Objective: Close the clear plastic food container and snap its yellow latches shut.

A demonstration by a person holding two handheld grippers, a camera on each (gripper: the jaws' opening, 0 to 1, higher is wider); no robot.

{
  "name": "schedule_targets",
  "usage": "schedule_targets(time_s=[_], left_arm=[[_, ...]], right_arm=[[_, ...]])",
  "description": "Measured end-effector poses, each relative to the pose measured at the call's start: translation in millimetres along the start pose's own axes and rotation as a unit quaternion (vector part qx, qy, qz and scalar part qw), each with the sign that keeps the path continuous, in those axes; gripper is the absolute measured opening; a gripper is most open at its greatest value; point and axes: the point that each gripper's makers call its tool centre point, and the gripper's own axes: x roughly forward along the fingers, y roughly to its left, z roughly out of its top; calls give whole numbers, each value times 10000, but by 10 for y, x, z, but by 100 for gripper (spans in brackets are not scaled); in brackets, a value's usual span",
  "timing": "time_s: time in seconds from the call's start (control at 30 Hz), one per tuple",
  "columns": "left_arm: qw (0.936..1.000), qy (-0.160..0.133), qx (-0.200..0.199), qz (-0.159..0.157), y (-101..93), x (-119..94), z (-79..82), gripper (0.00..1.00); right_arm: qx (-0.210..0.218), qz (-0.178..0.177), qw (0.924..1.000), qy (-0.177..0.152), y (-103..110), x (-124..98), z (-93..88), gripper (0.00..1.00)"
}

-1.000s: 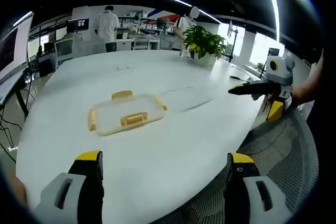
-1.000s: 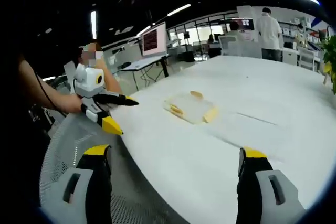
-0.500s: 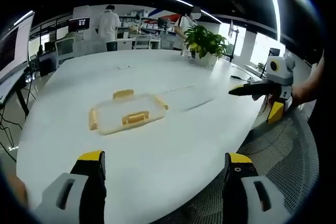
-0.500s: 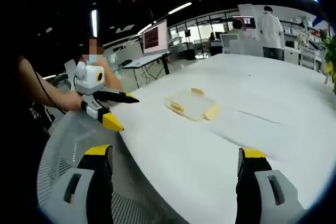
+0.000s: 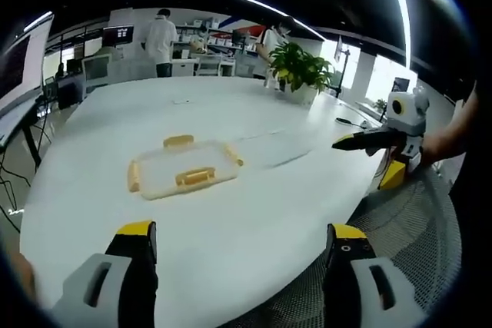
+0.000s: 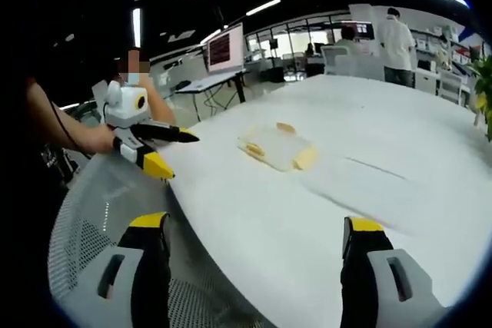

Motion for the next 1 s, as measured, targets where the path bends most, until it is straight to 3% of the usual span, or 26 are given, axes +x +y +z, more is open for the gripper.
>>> schedule_targets(time_s=[0.17, 0.23, 0.37, 0.47, 0.6, 0.7, 0.87, 0.93, 1.0], left_arm=[[10000, -6, 21, -38, -7, 10, 15, 86], [9999, -89, -16, -129, -43, 4, 44, 87], [9996, -102, -39, -248, -76, 5, 55, 87], [9990, -387, -90, -217, -57, -34, 184, 85], [9995, -165, -67, -265, -61, 8, 106, 87], [9992, -154, -29, -362, -104, 15, 103, 86], [9986, -1, 225, -473, -142, 21, 53, 84], [9957, -19, 652, -659, -189, 34, 69, 84], [9957, 1, 555, -736, -235, 30, 55, 83]], right_arm=[[83, -75, 9999, -117, -73, -29, 50, 90], [224, 70, 9993, -292, -17, -24, 101, 93], [79, 81, 9996, -267, -4, -9, 88, 92], [-7, 103, 9999, -63, 21, 26, 1, 93], [95, -39, 9998, -157, -42, 17, 25, 94], [60, -131, 9998, -111, -74, 16, 4, 95], [53, -202, 9997, -157, -83, 15, 36, 93], [148, -245, 9995, -93, -103, 29, 24, 92], [167, -234, 9996, -41, -95, 43, 10, 91]])
